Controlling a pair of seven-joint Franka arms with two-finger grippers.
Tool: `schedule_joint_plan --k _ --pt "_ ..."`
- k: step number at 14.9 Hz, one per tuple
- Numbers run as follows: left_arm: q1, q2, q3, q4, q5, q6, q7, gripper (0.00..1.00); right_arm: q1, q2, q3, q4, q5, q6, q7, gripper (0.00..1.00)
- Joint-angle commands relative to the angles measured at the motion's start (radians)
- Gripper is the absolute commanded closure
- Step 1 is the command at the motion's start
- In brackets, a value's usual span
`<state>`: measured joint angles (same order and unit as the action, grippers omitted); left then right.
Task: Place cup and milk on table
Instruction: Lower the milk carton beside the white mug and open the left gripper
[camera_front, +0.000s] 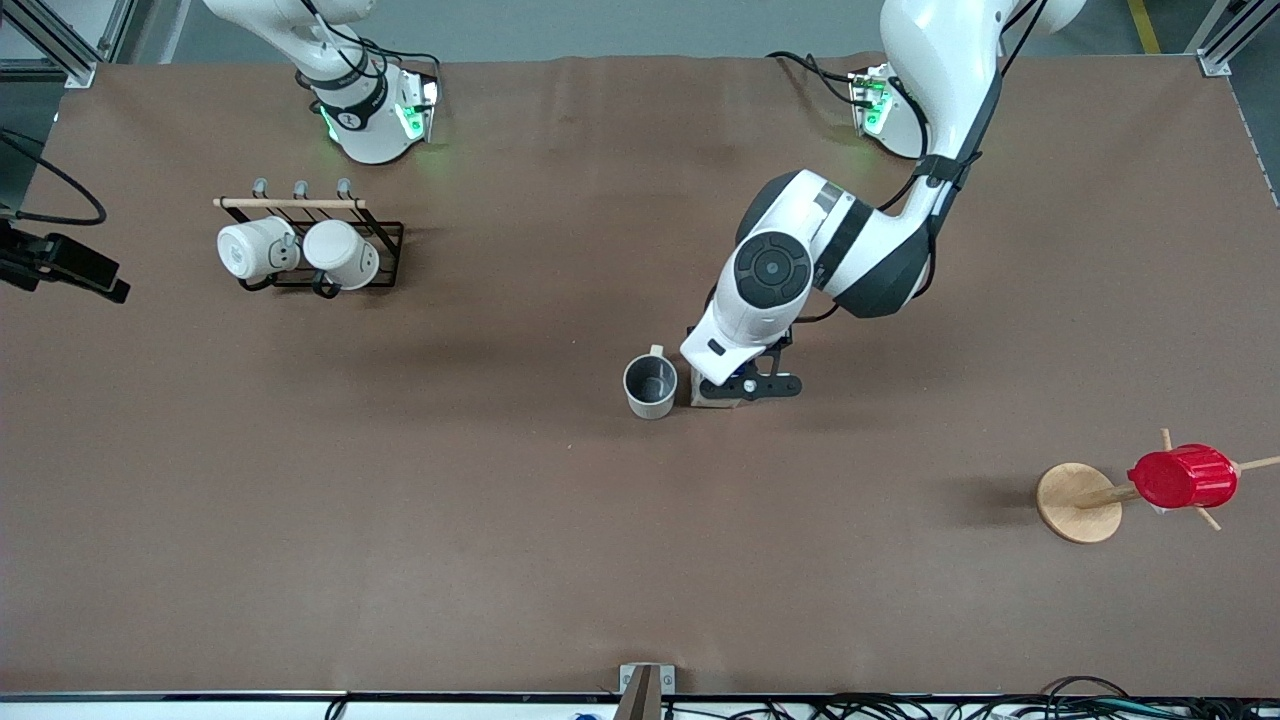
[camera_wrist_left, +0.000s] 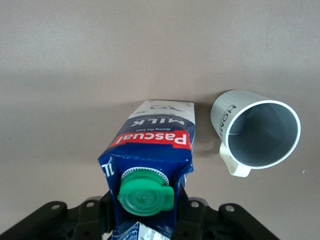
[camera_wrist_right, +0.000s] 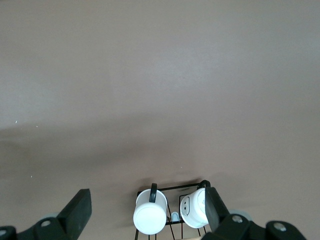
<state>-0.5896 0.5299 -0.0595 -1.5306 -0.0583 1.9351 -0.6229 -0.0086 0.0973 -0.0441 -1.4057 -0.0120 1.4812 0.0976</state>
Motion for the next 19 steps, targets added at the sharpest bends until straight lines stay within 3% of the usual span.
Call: schedule_joint_plan --k 1,8,14,19 --pt "-0.016 -0.010 0.009 0.006 -0.003 -0.011 -0.004 0.00 0.001 -0.024 -0.003 -0.029 0.018 0.010 -0.006 0.00" --pt "0.002 -0.071 0.012 0.012 -0.005 -0.016 0.003 0.00 0.001 -0.024 -0.002 -0.029 0.018 0.007 -0.015 0.00" --pt "0.097 -0.211 0.017 -0.002 0.017 -0.070 0.017 0.00 0.001 -0.024 -0.002 -0.029 0.018 0.008 -0.044 0.00" --pt "0.238 -0.398 0.013 -0.140 0.028 -0.079 0.138 0.00 0.001 -0.024 -0.002 -0.029 0.018 0.008 -0.038 0.00"
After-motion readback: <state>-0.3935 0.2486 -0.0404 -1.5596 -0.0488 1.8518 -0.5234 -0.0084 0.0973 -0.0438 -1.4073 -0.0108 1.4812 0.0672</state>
